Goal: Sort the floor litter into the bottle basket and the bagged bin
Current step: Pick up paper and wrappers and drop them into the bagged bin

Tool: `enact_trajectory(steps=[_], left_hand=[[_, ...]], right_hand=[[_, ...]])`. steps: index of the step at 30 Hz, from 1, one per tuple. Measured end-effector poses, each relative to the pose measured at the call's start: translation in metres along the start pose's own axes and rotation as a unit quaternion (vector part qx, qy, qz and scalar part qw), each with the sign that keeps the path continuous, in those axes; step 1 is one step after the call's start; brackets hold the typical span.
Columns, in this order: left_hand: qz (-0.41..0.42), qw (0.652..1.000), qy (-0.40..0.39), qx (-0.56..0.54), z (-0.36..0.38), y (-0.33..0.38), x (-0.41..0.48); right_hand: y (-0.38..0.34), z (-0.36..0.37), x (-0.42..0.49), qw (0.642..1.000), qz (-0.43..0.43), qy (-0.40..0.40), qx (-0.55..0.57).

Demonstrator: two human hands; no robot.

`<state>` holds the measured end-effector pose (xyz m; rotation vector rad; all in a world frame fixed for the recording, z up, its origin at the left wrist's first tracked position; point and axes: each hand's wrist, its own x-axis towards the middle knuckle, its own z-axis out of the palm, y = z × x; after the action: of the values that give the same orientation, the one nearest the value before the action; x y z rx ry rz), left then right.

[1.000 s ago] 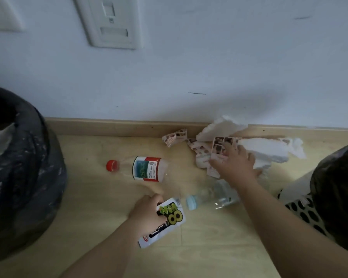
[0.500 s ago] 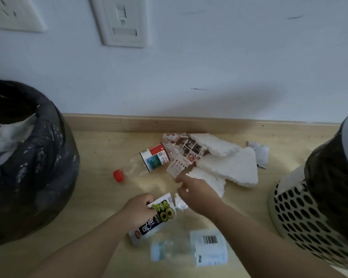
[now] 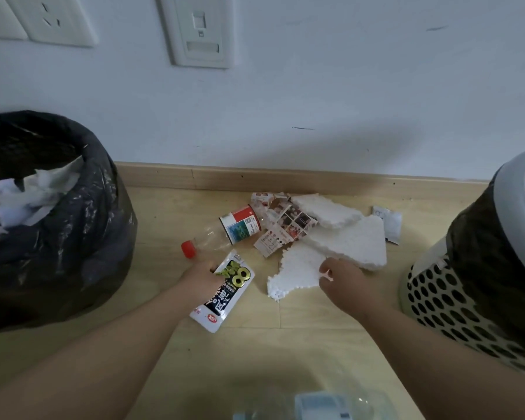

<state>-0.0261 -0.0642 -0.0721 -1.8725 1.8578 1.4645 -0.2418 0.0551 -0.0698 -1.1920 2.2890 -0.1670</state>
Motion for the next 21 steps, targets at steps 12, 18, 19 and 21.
enact_trajectory(steps=[12, 18, 19, 21], left_hand=[[-0.028, 0.982, -0.043, -0.183, 0.026, 0.022, -0.002], [-0.048, 0.951, -0.055, -0.301, 0.050, 0.037, 0.013], [-0.053, 0.953, -0.049, -0.296, 0.052, 0.036, 0.016], [-0.074, 0.954, -0.029, -0.288, 0.057, 0.034, 0.024]], right_hand=[[-0.011, -0.015, 0.005, 0.989, 0.047, 0.136, 0.023], [0.027, -0.028, 0.018, 0.964, 0.159, 0.206, 0.061], [0.033, -0.030, 0.021, 0.958, 0.171, 0.220, 0.072], [0.044, -0.033, 0.029, 0.949, 0.182, 0.239, 0.099]])
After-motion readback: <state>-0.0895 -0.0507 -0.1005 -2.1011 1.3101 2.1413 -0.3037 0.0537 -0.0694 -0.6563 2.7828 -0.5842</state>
